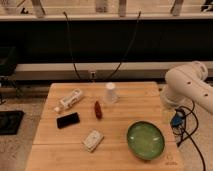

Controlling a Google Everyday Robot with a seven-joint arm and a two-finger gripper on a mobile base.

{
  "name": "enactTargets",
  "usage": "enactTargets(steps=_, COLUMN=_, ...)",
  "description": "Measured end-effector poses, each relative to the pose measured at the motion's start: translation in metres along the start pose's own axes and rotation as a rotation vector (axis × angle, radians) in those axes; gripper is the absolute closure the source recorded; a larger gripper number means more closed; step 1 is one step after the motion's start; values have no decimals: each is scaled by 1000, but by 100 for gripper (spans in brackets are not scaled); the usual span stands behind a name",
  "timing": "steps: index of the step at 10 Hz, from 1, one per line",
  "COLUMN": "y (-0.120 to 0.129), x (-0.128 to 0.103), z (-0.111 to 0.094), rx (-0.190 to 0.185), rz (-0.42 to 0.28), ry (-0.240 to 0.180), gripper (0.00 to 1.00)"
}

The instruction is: Place the white sponge in the ceramic bowl

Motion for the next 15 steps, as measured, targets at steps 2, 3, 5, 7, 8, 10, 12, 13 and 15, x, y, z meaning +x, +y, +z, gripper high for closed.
enactTargets(steps=2, y=0, x=0, z=0, rx=0, rz=0, ry=0, gripper=20)
enactTargets(steps=3, y=0, x=0, z=0, rx=0, rz=0, ry=0, gripper=20)
enactTargets(steps=5, y=0, x=0, z=0, rx=0, rz=0, ry=0, gripper=20)
enactTargets(steps=7, y=0, x=0, z=0, rx=0, rz=0, ry=0, gripper=20)
enactTargets(steps=8, y=0, x=0, z=0, rx=0, rz=-2, ry=3, gripper=20)
enactTargets(steps=10, y=0, x=-21, z=4, rx=-1, rz=-34, ry=23, gripper=20)
enactTargets(steps=12, y=0, x=-50, z=8, rx=-2, rz=-67, ry=37, gripper=20)
enactTargets(steps=13, y=0, x=-62, z=11, rx=-1, rz=-95, ry=52, gripper=20)
enactTargets(steps=15, y=1, x=-78, z=14, rx=-7, rz=-142, ry=74, gripper=20)
